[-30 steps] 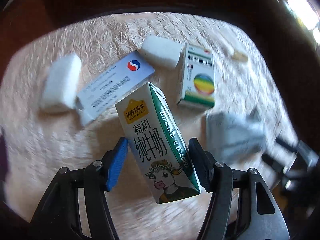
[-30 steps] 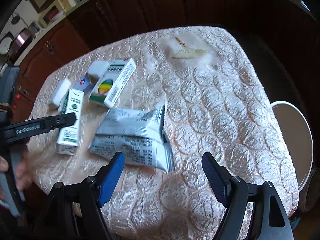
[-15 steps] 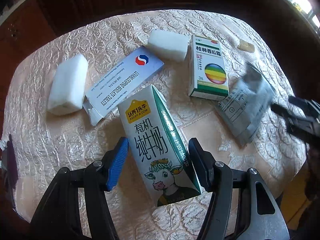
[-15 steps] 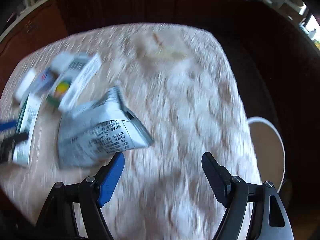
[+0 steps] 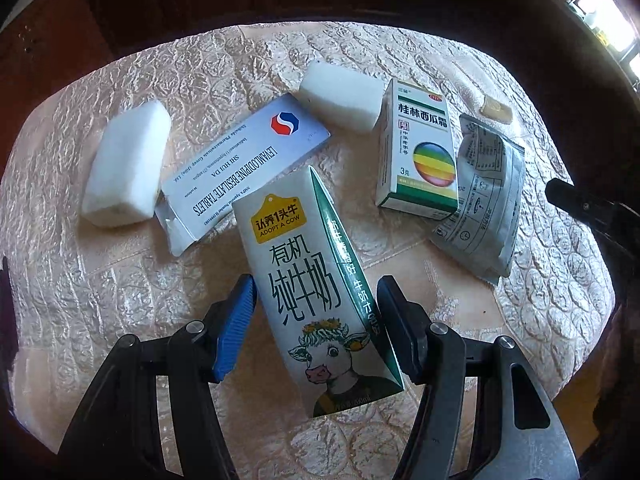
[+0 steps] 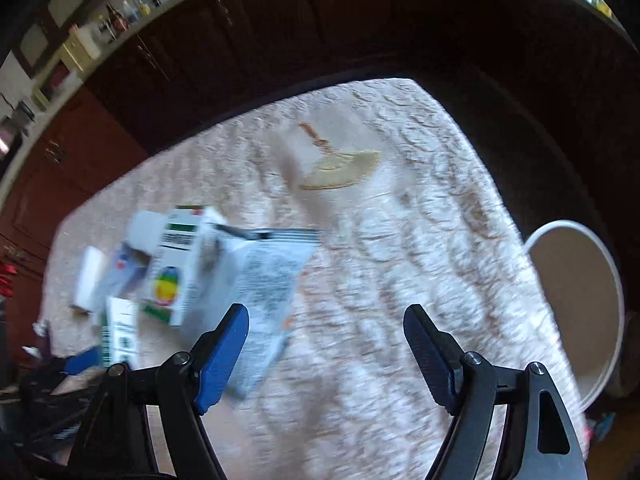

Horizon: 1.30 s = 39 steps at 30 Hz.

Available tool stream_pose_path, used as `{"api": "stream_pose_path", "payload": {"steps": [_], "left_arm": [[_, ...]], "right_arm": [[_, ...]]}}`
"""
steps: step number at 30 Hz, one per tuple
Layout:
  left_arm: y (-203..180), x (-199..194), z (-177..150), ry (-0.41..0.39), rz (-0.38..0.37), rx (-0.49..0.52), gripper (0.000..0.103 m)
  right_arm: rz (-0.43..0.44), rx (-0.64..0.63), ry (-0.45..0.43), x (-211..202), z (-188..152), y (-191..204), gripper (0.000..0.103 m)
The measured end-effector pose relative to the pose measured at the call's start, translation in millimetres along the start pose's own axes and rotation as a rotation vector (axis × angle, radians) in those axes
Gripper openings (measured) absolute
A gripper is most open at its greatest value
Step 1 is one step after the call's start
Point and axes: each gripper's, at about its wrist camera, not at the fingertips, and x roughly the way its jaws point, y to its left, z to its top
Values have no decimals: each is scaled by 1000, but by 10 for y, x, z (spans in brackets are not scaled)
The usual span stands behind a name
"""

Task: Collect trash
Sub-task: 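Grasp the white milk carton with the left tool while the right tool grasps the silver snack packet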

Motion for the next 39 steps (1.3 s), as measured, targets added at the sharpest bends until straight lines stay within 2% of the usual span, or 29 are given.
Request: {"api": "stream_pose_path", "payload": {"steps": [2,9,12,14,17,19,21,23,25,26,31,33,35,37,39], "left_arm": [[-2,2,0,-2,1,-2,61],[54,-21,-10,10,-23,-21,61],[86,-75,-8,-2,-25,-17,61],[101,-88,-9,0,-24,-18,61],[92,-82,-8,2,-22,-14,61],[71,-54,-4,7,-21,-20,61],[40,-24,-3,15,-26,-27,62],[15,-9,-4,14,-19,-31,62],[7,8,2,15,-11,-42,62],[2,16,4,13,-10,-47,62],[-7,101,-38,27,3,-51,62],[7,124,-65,23,-3,-59,57],[22,103,-94,16,-20,-57,57],[-8,38,-118,6,-27,-40,57],[-69,-85,-138,-26,-29,-11,56]], "right_arm": [[36,22,8,38,-10,109,87],[47,72,36,481,44,387,87],[19,-8,72,612,34,464,69],[45,-41,90,575,47,417,60],[75,-158,160,485,68,381,57],[12,-241,170,432,70,373,56],[-53,-281,167,395,92,338,56],[-27,-251,166,372,99,308,59],[14,-201,161,337,42,304,77],[17,-185,152,310,15,290,80],[-9,-102,84,296,-218,340,80],[-10,-79,90,353,-307,344,80],[19,-83,89,355,-350,303,73],[50,-96,79,294,-377,298,52],[56,-111,64,144,-388,255,49]]}}
